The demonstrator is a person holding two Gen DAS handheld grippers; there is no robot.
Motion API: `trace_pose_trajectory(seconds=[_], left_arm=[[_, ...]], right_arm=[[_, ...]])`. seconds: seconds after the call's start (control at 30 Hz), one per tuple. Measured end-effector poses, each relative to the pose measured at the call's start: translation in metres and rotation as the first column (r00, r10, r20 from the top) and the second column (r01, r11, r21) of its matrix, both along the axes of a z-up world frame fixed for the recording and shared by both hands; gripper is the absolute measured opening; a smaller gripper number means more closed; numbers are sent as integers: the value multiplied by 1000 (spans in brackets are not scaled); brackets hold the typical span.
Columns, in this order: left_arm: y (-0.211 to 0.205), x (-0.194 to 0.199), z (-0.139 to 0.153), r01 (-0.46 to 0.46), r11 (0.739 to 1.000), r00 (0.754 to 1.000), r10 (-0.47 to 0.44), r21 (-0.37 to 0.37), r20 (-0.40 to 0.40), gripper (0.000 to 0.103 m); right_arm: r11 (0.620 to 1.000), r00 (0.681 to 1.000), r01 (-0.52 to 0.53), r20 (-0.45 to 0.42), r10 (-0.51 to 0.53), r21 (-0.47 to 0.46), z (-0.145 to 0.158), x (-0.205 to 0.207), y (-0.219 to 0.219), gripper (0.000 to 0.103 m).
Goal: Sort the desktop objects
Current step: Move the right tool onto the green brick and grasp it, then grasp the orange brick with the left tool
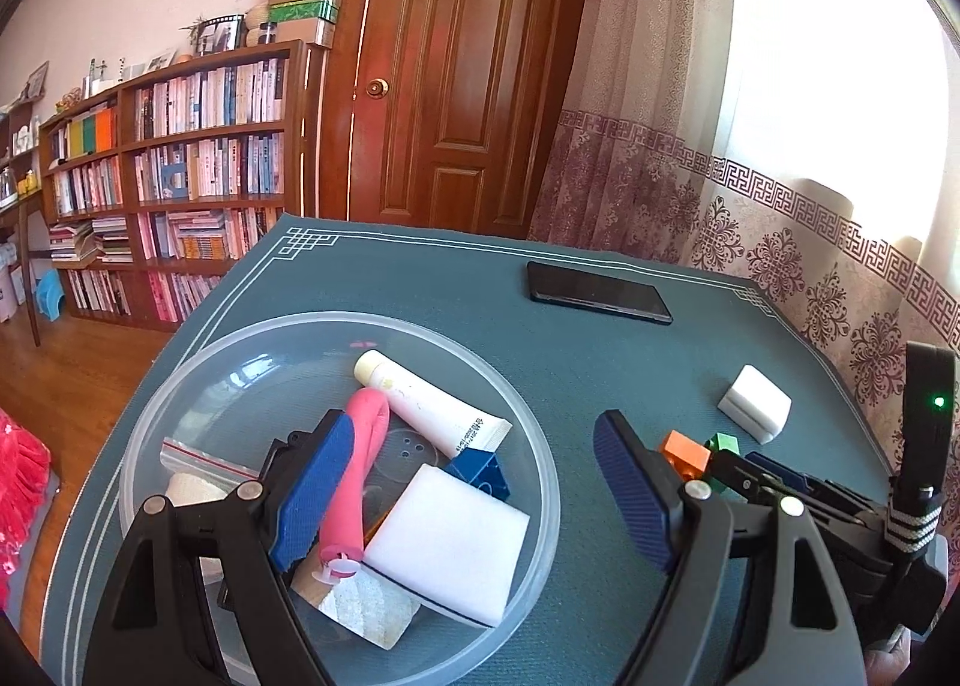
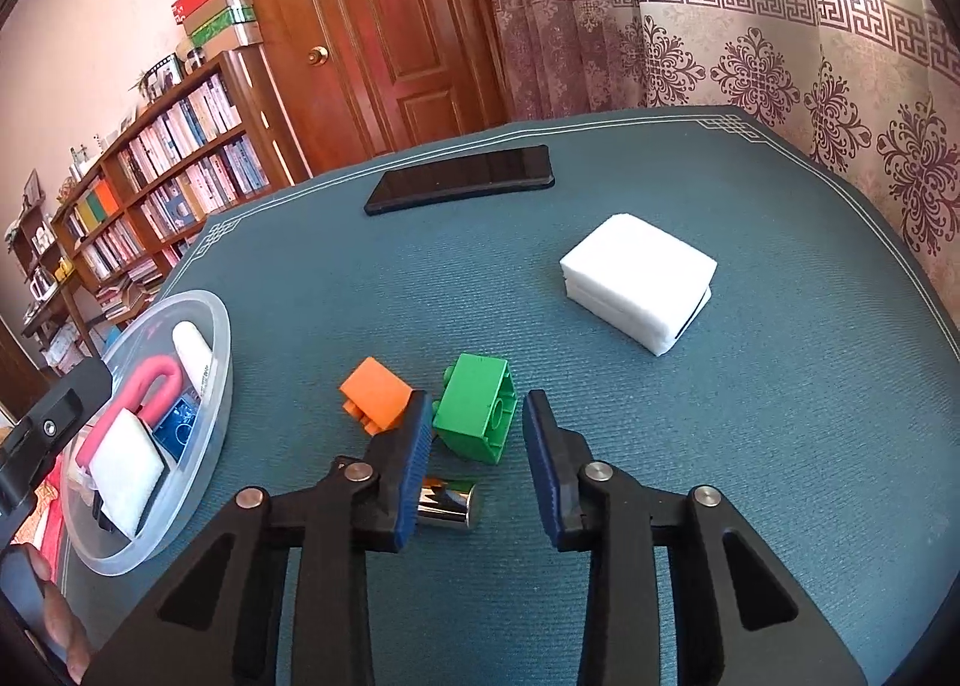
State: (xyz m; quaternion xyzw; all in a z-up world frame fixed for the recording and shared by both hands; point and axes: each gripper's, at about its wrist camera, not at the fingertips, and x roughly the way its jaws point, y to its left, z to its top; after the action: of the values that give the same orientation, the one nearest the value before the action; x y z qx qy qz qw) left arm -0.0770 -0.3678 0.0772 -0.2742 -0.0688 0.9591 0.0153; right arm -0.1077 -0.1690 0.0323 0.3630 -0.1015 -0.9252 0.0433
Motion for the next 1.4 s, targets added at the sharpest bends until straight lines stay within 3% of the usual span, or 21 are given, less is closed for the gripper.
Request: trace_pose_trajectory(seconds=[0.4,0.73,1.13,1.4], left_arm=[[24,3,-3,65,997,998,-65,-48,8,85],[56,1,-4,163,983,987,-161,-83,28,85],[114,-31,-28,318,937,943,-298,-142,145,85],[123,-58,-43,325,940,933,-301,-102,198,81]], right_arm=[[1000,1000,-9,16,9,-15,-5,-4,9,20],[1000,1000,8,12,-8,17,-2,10,33,20],[999,1000,20,20,-20,-27,-8,23,63,20],[998,1000,13,16,-12,-55,-9,24,64,20]])
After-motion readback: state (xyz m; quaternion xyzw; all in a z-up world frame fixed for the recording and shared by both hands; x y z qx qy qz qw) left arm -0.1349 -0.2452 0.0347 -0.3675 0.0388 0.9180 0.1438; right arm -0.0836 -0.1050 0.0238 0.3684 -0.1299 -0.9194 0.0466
